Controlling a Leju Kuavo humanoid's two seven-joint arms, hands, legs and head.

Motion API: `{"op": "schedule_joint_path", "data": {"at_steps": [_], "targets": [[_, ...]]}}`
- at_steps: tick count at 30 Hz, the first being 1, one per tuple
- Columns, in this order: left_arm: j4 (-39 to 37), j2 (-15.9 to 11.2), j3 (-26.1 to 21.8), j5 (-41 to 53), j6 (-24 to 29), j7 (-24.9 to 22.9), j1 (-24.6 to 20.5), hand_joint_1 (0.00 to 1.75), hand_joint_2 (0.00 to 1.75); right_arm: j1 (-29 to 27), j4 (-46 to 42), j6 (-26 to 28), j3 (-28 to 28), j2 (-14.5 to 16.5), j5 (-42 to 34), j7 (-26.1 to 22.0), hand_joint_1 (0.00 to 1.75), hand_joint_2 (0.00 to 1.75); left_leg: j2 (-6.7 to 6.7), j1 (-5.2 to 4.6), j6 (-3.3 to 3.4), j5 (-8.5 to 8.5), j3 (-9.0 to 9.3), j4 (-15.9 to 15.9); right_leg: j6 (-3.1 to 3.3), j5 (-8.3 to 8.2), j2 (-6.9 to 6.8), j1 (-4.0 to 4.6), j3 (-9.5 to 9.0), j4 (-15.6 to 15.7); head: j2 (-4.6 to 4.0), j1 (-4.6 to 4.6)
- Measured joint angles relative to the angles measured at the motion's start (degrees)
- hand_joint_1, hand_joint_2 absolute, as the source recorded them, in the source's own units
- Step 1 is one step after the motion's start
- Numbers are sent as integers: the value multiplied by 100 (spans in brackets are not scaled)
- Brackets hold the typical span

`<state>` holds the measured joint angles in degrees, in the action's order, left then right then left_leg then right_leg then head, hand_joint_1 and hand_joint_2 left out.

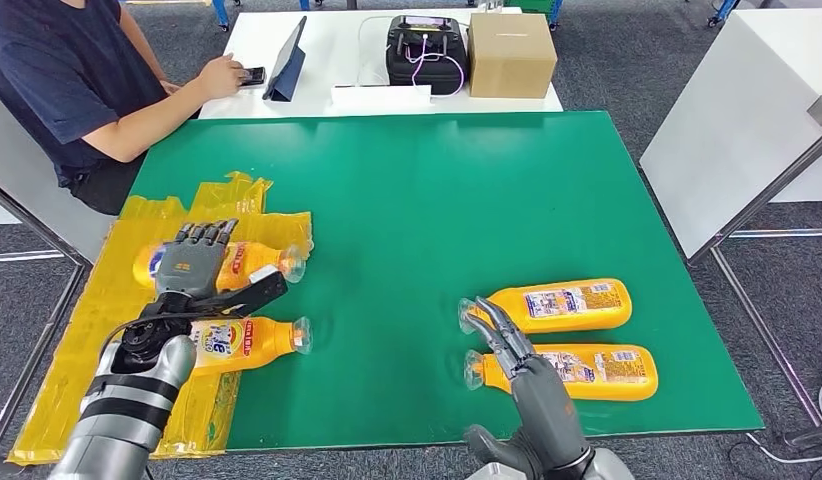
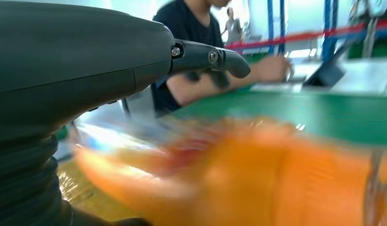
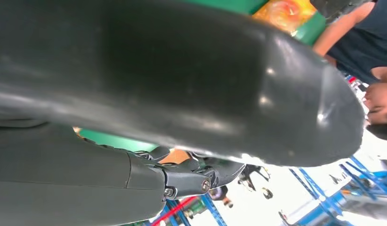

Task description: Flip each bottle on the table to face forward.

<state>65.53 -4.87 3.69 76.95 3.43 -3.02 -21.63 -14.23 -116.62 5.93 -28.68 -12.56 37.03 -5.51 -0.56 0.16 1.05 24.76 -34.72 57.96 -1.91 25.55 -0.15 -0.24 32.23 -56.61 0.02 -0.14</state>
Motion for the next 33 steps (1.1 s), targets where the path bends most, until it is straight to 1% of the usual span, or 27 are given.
{"op": "schedule_joint_path", "data": {"at_steps": [3, 6, 9, 14, 16, 18, 21, 23, 24, 26, 30, 33], "targets": [[-504, -13, -14, 55, -128, -105, -243, 0, 0, -12, 43, -32, 60, -55, -91, -1, 0, 0, 0, 0, 0, 0, 0, 0, 0, 0, 0, 0, 0, 0, 0, 1], [-877, -27, -37, 83, -156, -136, -416, 0, 0, -12, 82, -82, 94, -83, -89, -1, 0, 0, 0, 0, 0, 0, 0, 0, 0, 0, 0, 1, 0, -1, 0, 1], [-1075, -38, -43, 109, -144, -137, -491, 0, 0, -11, 126, -103, 104, -100, -65, 1, 0, 0, 0, 0, 0, 0, -1, 0, 0, 0, 1, 1, 0, -1, 0, 0], [-1035, -40, -44, 108, 42, -118, -458, 0, 0, -16, 193, -98, 112, -105, 12, 13, 0, 0, 0, 0, 0, 0, -2, 0, 0, 0, 1, 0, 0, -1, 0, 1], [-753, -9, -74, -147, 210, 15, -326, 0, 0, -45, 201, -53, 109, -105, 130, 53, 0, 87, 1, 0, 0, 0, -2, 0, 0, 0, 1, 0, 0, -1, 0, 1], [-207, 100, -166, -818, 318, 318, -65, 0, 0, -119, 196, 73, 102, -112, 306, 157, 0, 175, 1, -2, 0, 1, -2, 0, 0, 1, 1, -2, 1, 0, 0, 0], [995, 421, -338, -2180, 179, 716, 502, 0, 0, -322, 117, 341, 75, -174, 516, 390, 0, 175, -3, -7, 1, 4, -10, 1, -2, 3, 0, -8, 6, 0, 0, 1], [1677, 615, -399, -2594, 70, 769, 810, 0, 0, -440, 43, 436, 46, -239, 559, 486, 0, 175, -2, -8, 3, 6, -17, 0, -2, 4, 1, -10, 12, 1, 0, 2], [1921, 686, -421, -2735, 32, 790, 925, 0, 0, -484, 16, 447, 31, -268, 538, 544, 0, 175, 1, -9, 4, 9, -18, 0, -2, 4, 3, -10, 13, 1, 0, 2], [2280, 809, -490, -3312, -26, 969, 1153, 0, 0, -571, -11, 465, -10, -328, 452, 726, 0, 175, 4, -10, 6, 12, -15, 0, -2, 4, 6, -13, 13, 2, 0, -1], [2922, 1043, -604, -5160, -239, 1553, 1774, 0, 175, -769, -27, 789, -121, -552, 416, 1042, 0, 175, 3, -9, 7, 13, -13, 0, -2, 4, 6, -14, 12, 3, 0, 0], [3395, 1135, -608, -5925, -432, 1597, 2179, 0, 175, -851, -49, 960, -190, -772, 523, 1326, 0, 175, 3, -9, 7, 13, -14, 0, -2, 5, 6, -14, 12, 3, 0, -1]]}}
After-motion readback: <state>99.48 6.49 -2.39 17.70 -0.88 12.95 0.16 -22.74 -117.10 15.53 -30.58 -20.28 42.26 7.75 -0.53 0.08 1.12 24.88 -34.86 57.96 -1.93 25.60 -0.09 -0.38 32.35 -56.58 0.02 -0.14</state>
